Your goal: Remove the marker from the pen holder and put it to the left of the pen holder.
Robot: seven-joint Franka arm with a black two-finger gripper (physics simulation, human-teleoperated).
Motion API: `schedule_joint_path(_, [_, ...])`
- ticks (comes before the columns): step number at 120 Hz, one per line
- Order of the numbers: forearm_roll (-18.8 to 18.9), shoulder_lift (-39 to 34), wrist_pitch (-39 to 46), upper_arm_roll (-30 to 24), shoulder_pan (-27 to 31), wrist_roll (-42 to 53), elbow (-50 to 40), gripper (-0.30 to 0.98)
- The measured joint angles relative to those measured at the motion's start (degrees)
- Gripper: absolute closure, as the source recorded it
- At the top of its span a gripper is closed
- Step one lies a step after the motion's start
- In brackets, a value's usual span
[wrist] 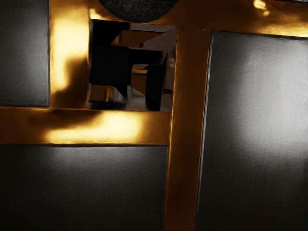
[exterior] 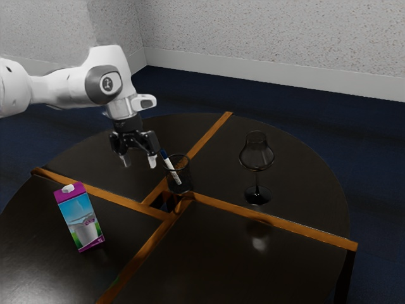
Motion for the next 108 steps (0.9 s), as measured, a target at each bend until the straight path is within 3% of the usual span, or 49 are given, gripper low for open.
schedule_joint_path(20, [-2.2,2.6,9.8,0.3,-2.0,-3.0,0.4,0.00])
schedule_joint_path(40, [-0.8,9.6,15.3,0.9,-2.8,-4.5,7.0,0.00])
schedule_joint_path(63, [-0.3,16.3,17.7,2.5,-3.3,-5.5,13.6,0.00])
schedule_joint_path(108, [-0.9,16.5,18.7,2.0,-3.3,-7.3,12.9,0.01])
